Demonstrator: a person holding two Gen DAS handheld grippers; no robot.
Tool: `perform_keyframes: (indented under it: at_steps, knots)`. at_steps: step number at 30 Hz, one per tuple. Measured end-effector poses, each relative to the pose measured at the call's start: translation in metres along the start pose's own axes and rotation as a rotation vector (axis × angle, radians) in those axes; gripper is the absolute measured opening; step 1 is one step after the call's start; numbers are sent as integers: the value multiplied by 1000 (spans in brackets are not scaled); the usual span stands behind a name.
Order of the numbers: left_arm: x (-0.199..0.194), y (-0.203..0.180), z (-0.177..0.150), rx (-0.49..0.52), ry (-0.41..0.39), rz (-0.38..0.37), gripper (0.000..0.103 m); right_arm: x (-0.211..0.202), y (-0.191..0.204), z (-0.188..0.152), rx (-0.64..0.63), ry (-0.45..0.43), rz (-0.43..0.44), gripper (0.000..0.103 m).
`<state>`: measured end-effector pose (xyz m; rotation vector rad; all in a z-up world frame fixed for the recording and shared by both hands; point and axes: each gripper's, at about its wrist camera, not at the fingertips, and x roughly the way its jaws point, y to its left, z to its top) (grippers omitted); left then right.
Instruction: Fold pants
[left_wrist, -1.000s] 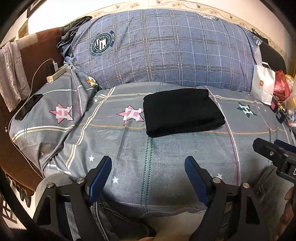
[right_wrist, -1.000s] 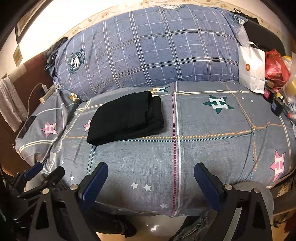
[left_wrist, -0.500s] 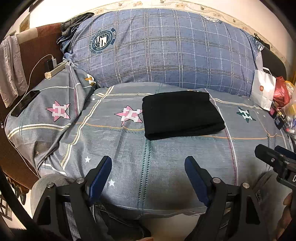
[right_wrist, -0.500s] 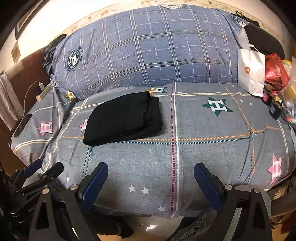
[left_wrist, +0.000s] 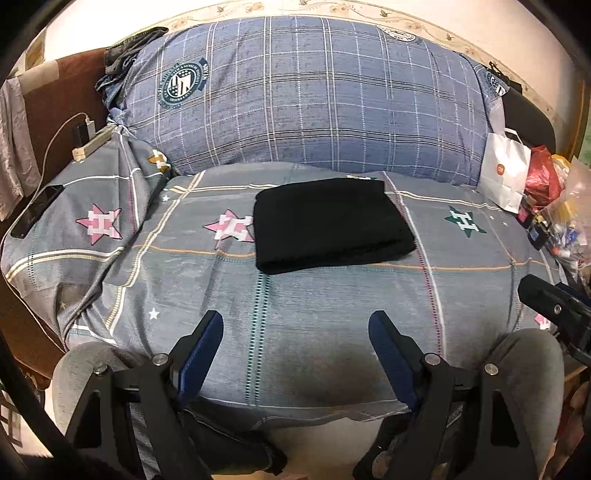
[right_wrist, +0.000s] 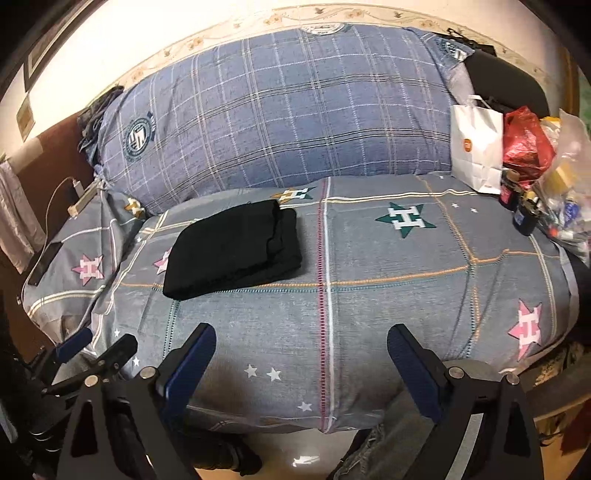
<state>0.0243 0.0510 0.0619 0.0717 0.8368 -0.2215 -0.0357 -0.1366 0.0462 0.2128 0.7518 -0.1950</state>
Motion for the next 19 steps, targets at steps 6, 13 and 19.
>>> perform_keyframes:
  at_steps: [6,13,19]
  knots:
    - [-13,-11,5,16,-23,-20,81,-16,-13,-2,26,-13,-20,96]
    - [-20,-15,4,28,-37,-25,81,-24,-13,-3,28,-19,-22,96]
    - [-23,-17,4,36,-61,-26,81,-28,-10,-4,14,-20,-31,96]
